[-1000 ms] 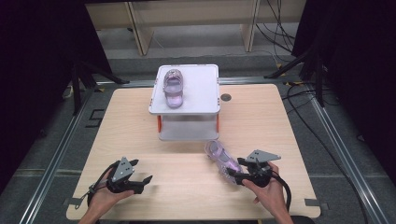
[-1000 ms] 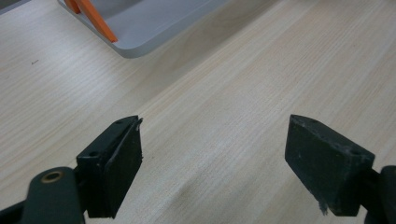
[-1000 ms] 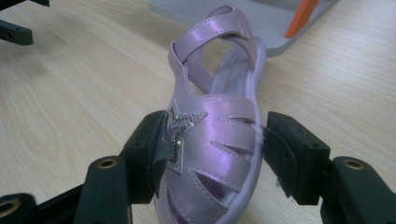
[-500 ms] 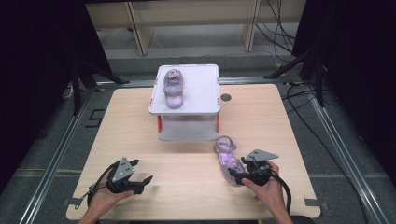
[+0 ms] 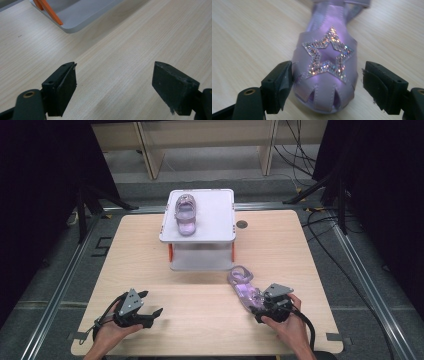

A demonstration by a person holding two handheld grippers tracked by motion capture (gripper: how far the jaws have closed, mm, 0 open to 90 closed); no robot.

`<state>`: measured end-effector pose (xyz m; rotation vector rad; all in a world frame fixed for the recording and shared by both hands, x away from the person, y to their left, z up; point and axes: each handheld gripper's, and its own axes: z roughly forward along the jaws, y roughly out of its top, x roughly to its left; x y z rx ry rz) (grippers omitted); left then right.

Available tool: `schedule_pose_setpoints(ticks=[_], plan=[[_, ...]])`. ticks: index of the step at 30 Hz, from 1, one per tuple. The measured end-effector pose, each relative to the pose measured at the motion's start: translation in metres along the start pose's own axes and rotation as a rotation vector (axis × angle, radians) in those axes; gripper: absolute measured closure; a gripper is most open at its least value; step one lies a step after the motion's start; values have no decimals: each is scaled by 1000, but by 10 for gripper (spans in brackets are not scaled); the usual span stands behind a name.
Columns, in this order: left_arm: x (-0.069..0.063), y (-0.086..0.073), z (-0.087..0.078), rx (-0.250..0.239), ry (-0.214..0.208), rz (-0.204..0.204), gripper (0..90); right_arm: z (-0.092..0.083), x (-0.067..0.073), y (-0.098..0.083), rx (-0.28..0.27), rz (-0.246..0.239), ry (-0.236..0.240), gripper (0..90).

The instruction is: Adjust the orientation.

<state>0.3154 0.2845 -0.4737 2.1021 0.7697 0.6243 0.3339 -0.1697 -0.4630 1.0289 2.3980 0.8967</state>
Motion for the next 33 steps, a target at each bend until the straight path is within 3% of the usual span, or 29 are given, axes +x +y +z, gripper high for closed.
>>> schedule_pose_setpoints(ticks=[5, 8, 11, 12, 14, 15, 18, 19, 20, 22, 23, 26, 29, 30, 32, 33], plan=[[0, 0, 0, 6, -4, 3, 191, -4, -12, -5, 10, 31, -24, 242], [-1, 0, 0, -11, 6, -13, 192, -8, -16, -6, 14, 35, -71, 265], [-1, 0, 0, -11, 2, -11, 192, -10, -22, -9, 20, 61, -112, 275], [-1, 0, 0, -12, 6, -11, 192, -11, -30, -11, 15, 73, -151, 325], [1, 0, 0, 4, 16, 14, 192, -11, -31, -12, 11, 83, -171, 331], [0, 0, 0, -1, 11, 7, 192, -11, -36, -12, 9, 81, -195, 314], [1, 1, 0, 1, 7, 9, 192, -14, -39, -12, -24, 141, -179, 304], [0, 1, 0, -9, 4, -7, 192, -15, -37, -12, -36, 169, -158, 302], [0, 0, 0, -10, 5, -8, 192, -16, -37, -11, -60, 170, -156, 298], [0, 0, 0, -8, 4, -8, 192, -17, -34, -10, -101, 180, -109, 286], [0, 0, 0, -7, 3, -8, 192, -18, -28, -9, -96, 222, -85, 280], [-1, 0, 0, -7, 9, -7, 192, -14, -23, -5, -113, 195, -25, 261], [0, 1, 0, -6, 2, -10, 192, -9, -15, -1, -112, 167, -44, 236], [0, 0, 1, -10, 11, -10, 192, -8, -12, 0, -99, 180, -45, 235], [2, 0, -1, 18, 7, 16, 192, -3, -10, 1, -91, 152, -65, 222], [2, 0, -1, 12, 9, 15, 192, -1, -9, 2, -84, 151, -53, 214]])
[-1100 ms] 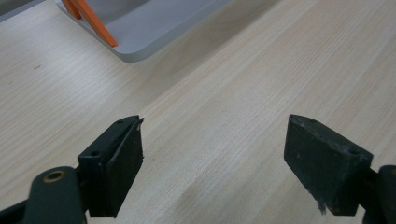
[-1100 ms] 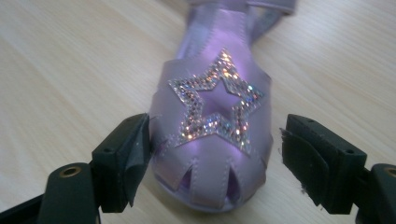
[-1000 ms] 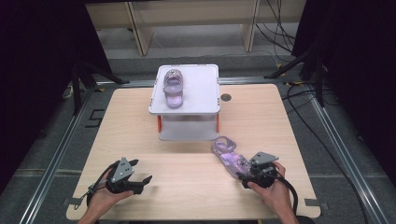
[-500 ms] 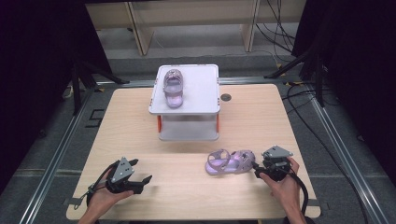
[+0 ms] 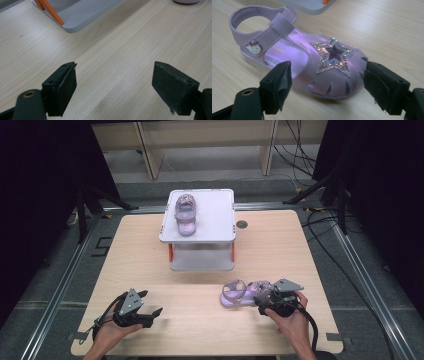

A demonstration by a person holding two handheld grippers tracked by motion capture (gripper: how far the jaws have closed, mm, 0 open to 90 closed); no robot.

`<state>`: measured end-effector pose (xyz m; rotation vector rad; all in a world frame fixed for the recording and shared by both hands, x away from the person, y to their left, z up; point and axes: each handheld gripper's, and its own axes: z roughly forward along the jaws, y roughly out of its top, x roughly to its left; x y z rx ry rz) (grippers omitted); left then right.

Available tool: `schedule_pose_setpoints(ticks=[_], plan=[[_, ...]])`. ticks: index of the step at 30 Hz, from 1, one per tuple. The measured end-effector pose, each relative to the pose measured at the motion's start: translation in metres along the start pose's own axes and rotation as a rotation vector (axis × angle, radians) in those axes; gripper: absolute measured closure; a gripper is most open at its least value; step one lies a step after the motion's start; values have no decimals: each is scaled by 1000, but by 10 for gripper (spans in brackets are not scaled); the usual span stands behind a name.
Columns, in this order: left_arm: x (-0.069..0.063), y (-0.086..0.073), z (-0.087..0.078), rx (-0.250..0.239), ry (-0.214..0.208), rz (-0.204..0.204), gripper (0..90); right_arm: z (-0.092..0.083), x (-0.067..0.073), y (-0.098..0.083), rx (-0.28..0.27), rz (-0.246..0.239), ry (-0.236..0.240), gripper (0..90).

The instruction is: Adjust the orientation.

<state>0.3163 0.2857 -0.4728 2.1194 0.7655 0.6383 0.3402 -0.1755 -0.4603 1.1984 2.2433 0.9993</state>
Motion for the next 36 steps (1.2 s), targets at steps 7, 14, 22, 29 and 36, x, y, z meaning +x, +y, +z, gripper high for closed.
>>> schedule_pose_setpoints(ticks=[7, 14, 22, 29, 36], plan=[[-2, 0, 2, 3, -10, -13, 192, 11, 5, 4, 11, -23, -54, 204], [-1, 0, 1, -4, -7, -12, 192, 13, -7, 5, 32, -10, -76, 248], [-1, 0, 1, -1, -8, -9, 192, 19, -23, 11, 16, -55, -62, 258], [-2, 0, 0, -20, -5, -24, 192, 15, -26, 15, 4, -63, -19, 288], [0, 0, 0, 1, -1, -1, 192, -20, -21, 14, -76, -3, 54, 394]])
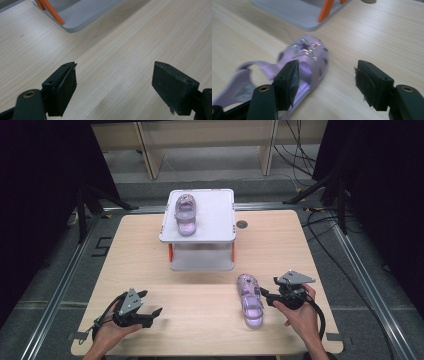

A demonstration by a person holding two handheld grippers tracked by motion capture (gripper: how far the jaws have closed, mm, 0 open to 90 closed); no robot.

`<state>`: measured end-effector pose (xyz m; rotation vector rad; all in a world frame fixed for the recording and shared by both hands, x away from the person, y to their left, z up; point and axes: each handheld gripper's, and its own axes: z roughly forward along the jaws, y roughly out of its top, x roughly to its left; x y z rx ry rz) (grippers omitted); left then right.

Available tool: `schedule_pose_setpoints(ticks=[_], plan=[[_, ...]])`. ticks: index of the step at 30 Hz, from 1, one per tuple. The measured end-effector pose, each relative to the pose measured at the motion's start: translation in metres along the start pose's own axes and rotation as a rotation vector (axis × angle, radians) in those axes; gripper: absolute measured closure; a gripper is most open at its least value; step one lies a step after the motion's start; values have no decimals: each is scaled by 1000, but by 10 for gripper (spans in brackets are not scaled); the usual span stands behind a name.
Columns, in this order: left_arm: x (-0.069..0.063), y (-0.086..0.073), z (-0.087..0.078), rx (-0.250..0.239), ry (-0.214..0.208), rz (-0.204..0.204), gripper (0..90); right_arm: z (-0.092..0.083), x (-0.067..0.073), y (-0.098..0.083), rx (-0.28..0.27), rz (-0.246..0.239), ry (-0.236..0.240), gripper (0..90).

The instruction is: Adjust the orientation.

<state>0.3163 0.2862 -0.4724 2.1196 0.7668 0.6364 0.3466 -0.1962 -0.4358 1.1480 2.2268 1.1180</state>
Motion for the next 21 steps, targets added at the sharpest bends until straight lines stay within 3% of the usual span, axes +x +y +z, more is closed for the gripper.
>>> schedule_pose_setpoints(ticks=[2, 7, 8, 9, 12, 14, 15, 17, 18, 20, 21], plan=[[-2, 0, 1, -19, -6, -22, 193, -5, 5, 1, 1, -19, 34, 410], [1, 0, -1, -1, 4, 4, 192, -7, 18, 2, 19, -77, 82, 446], [0, 0, 0, -16, -7, -20, 192, -7, 20, 2, 28, -81, 94, 451], [0, 0, 0, -7, -2, -11, 192, -6, 21, 4, 18, -106, 94, 454], [2, -1, -1, -5, -2, -16, 192, -4, 27, 6, 37, -112, 106, 463], [1, -2, 2, -25, 3, -36, 192, -2, 30, 7, 51, -131, 105, 467], [3, -2, 1, -6, 9, -14, 192, 1, 31, 7, 65, -142, 109, 467], [2, 0, 2, -15, -3, -26, 192, 5, 33, 8, 86, -165, 108, 470], [2, 0, 1, -8, 0, -10, 192, 7, 35, 8, 93, -166, 101, 470], [1, 1, 1, -23, -6, -29, 192, 11, 36, 9, 96, -177, 108, 471], [2, 1, 0, -11, 0, -16, 192, 13, 37, 9, 95, -182, 116, 471]])
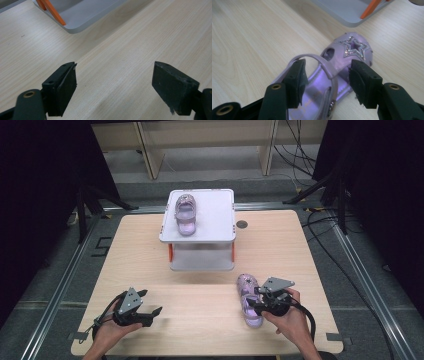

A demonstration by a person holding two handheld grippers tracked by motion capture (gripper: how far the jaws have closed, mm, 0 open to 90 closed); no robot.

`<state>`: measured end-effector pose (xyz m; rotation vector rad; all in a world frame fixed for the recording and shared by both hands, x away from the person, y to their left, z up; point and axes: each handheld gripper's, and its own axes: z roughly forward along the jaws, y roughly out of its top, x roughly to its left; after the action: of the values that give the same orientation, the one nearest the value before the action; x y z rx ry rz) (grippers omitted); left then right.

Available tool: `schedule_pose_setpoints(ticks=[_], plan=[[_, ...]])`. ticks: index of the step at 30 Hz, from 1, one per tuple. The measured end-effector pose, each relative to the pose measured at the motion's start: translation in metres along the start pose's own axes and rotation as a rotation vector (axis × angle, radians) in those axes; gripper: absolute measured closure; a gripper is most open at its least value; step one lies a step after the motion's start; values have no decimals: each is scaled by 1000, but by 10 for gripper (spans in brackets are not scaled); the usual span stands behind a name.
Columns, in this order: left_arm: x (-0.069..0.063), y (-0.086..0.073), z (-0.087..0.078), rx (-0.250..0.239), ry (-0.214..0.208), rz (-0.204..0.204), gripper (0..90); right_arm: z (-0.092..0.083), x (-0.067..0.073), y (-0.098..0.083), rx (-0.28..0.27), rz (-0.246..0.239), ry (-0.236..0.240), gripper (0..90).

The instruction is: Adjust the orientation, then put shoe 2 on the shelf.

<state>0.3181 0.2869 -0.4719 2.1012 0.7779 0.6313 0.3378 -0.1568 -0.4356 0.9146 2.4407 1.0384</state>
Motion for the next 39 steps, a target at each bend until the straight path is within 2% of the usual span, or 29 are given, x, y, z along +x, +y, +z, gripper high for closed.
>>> schedule_pose_setpoints(ticks=[4, 5, 6, 7, 9, 11, 12, 14, 15, 19, 20, 23, 27, 28, 29, 35, 36, 37, 38, 39], plan=[[0, -1, 1, -10, -1, -17, 192, 5, -2, 0, 1, -20, -1, 478], [1, -1, 0, 2, 1, 0, 192, 5, -2, 0, 7, -11, -3, 484], [0, -1, 1, -8, -3, -12, 192, 6, -4, 0, 6, -23, -8, 492], [0, -1, 0, 10, 0, 6, 192, 8, -4, -1, 9, -19, 4, 497], [0, -1, 0, 4, -4, -1, 192, 9, -5, -2, 13, -11, 8, 510], [0, -1, 0, -1, 6, -3, 192, 11, -4, -2, 19, -22, 11, 526], [-1, -1, 1, -12, 2, -17, 192, 12, -4, -2, 22, -35, 16, 534], [0, -1, 1, -10, 15, -9, 192, 14, -4, -2, 31, -50, 10, 548], [1, -1, 1, -8, 18, -3, 192, 15, -5, -2, 31, -61, 12, 570], [1, -1, 1, 6, 0, -5, 192, 14, -8, -3, 36, -44, 2, 658], [1, -1, 2, 8, 10, 6, 192, 14, -8, -3, 36, -44, 4, 667], [0, 0, 1, 1, 6, -6, 192, 12, -8, -2, 30, -67, -5, 727], [2, -1, 1, 13, 11, 5, 192, 8, -9, 0, 24, -93, -31, 800], [1, -1, 0, 11, 12, 4, 192, 6, -10, 0, 17, -91, -28, 804], [0, -1, 1, -11, 4, -20, 192, 5, -12, 0, 12, -90, -20, 807], [2, -1, -2, 7, 9, 9, 193, -1, -20, 3, -5, -48, 36, 818], [2, -1, -2, 7, 11, 16, 193, -2, -20, 5, -6, -55, 40, 821], [0, -1, -1, -14, 6, -10, 194, -4, -21, 7, -14, -63, 47, 821], [0, -1, -1, -21, 11, -14, 193, -7, -20, 9, -13, -50, 52, 822], [1, 0, -3, -5, 11, 6, 194, -8, -20, 11, -18, -55, 58, 822]])
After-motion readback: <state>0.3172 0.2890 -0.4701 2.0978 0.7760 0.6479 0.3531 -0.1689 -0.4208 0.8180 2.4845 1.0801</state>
